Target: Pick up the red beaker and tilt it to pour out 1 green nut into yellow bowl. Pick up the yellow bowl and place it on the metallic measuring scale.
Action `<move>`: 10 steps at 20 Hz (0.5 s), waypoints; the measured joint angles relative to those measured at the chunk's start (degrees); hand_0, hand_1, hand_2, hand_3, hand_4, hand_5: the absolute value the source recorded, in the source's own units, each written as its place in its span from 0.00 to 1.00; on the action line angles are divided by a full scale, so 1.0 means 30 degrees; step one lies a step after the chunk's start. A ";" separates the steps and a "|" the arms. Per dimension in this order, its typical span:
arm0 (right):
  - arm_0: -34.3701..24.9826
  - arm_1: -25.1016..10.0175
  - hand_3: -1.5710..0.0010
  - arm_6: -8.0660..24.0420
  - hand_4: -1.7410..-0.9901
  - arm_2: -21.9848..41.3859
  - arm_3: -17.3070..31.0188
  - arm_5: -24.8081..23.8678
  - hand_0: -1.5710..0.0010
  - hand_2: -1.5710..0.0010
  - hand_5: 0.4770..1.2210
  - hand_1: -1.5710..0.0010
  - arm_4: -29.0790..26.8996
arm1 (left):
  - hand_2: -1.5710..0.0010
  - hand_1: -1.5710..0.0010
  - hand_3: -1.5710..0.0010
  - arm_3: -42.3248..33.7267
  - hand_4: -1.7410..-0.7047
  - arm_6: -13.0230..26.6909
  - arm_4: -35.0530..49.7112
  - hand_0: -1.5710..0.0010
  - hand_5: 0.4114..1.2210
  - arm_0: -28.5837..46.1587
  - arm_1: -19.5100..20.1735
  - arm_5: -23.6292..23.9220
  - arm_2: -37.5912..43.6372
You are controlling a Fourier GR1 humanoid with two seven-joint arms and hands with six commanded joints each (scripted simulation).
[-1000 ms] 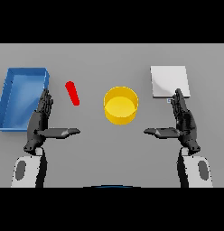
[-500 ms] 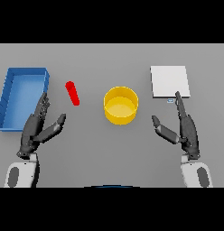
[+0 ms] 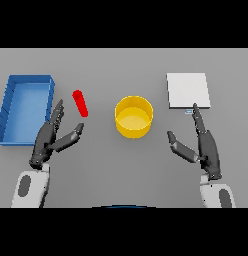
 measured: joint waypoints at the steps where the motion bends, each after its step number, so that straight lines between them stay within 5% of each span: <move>1: 0.0020 0.0044 1.00 0.0085 0.65 0.0096 -0.0213 -0.0017 1.00 1.00 0.21 1.00 0.0086 | 1.00 1.00 1.00 0.0810 0.50 -0.0217 -0.0279 1.00 0.26 -0.0678 -0.0225 0.0257 -0.0016; 10: -0.0205 0.0054 1.00 -0.0061 0.63 -0.0099 0.0399 0.0134 1.00 1.00 0.21 1.00 -0.0218 | 1.00 1.00 1.00 0.6096 0.45 -0.1595 -0.0646 1.00 0.33 -0.4640 -0.0112 0.0692 0.1068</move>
